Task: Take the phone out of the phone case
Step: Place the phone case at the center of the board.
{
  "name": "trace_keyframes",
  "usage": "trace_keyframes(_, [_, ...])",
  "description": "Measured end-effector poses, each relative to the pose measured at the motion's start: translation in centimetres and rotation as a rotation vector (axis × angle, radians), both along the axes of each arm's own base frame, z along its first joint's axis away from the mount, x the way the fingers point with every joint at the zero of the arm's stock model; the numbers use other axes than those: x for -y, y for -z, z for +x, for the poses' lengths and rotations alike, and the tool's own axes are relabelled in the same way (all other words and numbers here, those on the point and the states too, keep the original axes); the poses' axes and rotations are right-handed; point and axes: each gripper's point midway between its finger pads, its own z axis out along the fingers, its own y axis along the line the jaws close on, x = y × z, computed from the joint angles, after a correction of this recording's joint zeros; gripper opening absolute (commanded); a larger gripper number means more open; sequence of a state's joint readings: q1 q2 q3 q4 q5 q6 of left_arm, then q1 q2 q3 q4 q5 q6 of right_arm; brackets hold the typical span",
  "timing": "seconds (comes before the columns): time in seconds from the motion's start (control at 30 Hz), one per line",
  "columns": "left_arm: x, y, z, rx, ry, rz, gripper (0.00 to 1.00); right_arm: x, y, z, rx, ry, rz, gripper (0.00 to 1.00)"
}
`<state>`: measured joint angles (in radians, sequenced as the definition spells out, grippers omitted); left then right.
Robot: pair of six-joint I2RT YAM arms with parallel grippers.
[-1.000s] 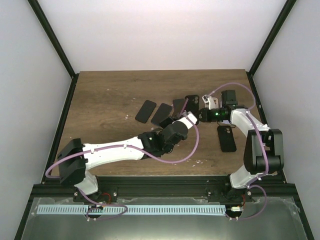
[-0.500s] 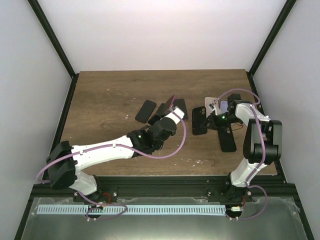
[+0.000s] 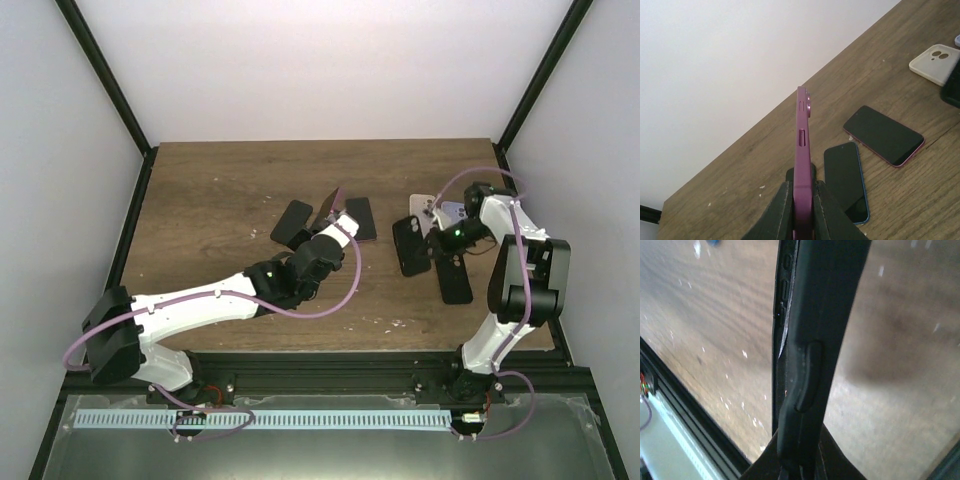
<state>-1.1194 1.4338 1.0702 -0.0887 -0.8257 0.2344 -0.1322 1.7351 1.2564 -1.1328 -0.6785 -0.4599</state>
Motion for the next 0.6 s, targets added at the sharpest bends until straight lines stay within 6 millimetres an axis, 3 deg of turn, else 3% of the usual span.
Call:
trace_keyframes(0.2, [-0.3,0.4,0.1,-0.005,-0.007,0.009,0.0,0.6,2.8,-5.7,-0.136,-0.071,-0.069,0.01])
trace_keyframes(0.3, [-0.3,0.5,0.2,-0.006,-0.009,0.008,0.0,1.0,3.4,-7.3,-0.157,-0.09,-0.108,0.01])
trace_keyframes(0.47, [-0.6,0.7,0.3,-0.01,-0.018,0.008,0.0,2.0,4.3,-7.8,-0.151,-0.087,-0.158,0.01])
trace_keyframes(0.6, [-1.2,1.2,0.3,-0.021,-0.029,0.011,0.0,2.6,5.1,-7.1,-0.121,-0.074,-0.18,0.04])
